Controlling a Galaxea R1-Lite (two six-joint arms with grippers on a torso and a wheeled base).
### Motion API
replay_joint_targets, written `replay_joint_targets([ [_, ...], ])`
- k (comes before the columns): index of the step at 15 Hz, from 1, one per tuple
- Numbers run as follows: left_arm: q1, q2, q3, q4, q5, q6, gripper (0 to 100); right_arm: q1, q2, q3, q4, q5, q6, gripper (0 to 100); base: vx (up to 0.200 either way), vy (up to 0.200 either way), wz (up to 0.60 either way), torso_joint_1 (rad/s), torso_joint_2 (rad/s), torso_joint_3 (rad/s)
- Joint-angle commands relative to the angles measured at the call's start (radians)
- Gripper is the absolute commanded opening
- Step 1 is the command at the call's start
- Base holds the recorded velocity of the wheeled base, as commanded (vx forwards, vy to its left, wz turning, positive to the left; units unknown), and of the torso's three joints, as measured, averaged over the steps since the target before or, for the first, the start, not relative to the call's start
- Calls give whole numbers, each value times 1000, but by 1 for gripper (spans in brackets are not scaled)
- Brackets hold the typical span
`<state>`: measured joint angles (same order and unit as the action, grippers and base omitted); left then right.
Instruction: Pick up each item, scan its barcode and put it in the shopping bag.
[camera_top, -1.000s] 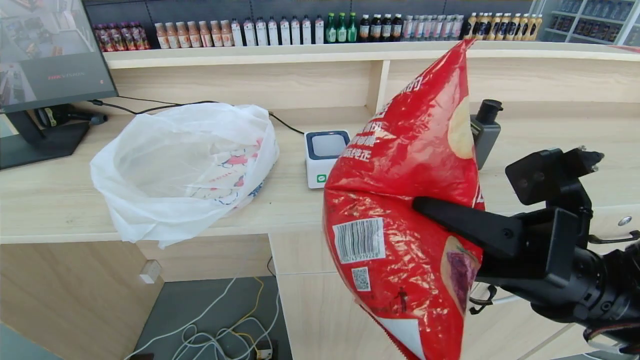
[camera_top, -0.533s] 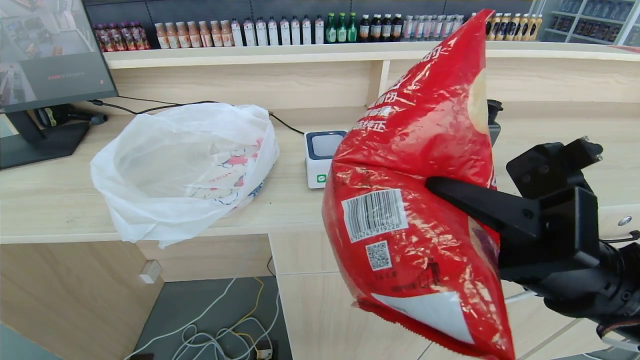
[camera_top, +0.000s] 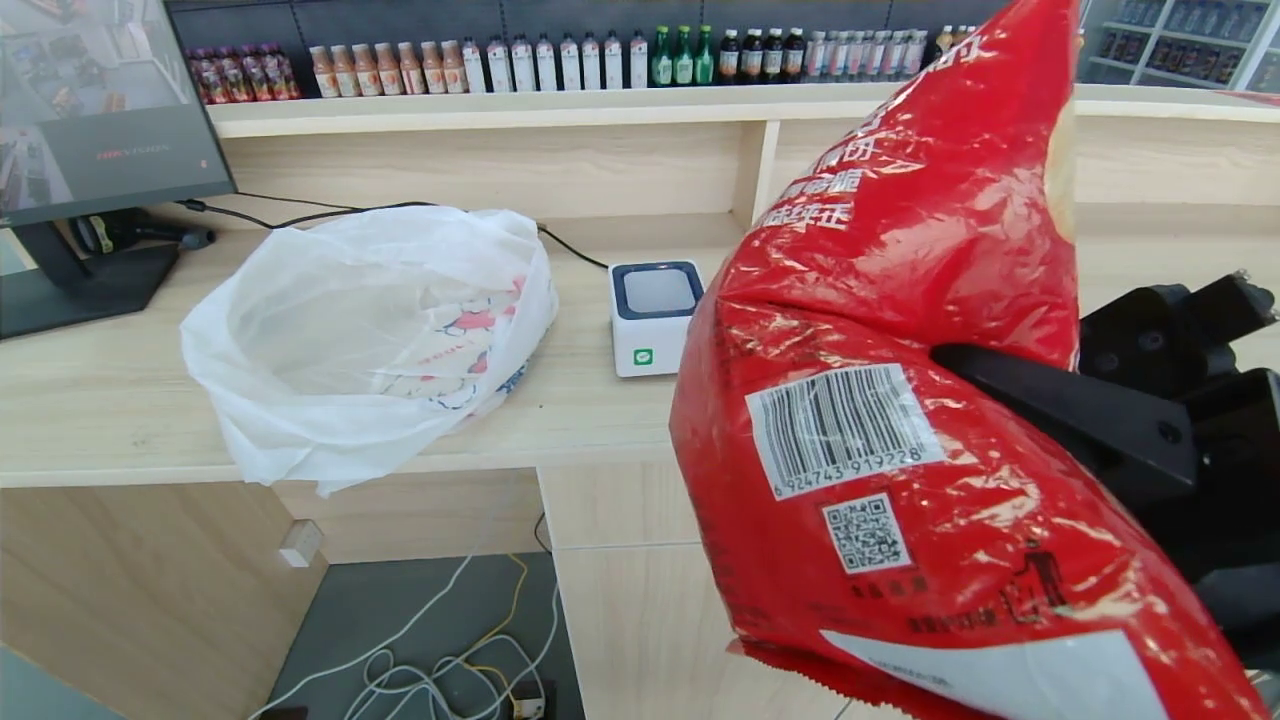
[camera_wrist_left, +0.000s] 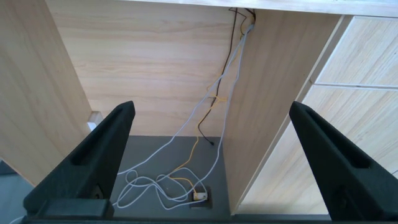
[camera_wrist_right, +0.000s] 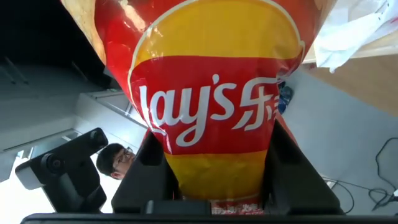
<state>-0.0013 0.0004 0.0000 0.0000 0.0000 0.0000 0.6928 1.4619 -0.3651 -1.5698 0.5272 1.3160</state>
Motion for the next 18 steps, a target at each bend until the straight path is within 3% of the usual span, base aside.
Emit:
replay_joint_targets([
  [1,0,0,0,0,0,0,100,2,9,-15,-1,0,0,0,0,0,0,0,0,0],
  [13,1,0,0,0,0,0,100,27,-31,-3,-1,0,-7,0,0,0,0,0,0,0],
  [18,1,0,0,0,2,0,100,25,-49,84,-1,-6,-276,0,0,0,0,0,0,0],
])
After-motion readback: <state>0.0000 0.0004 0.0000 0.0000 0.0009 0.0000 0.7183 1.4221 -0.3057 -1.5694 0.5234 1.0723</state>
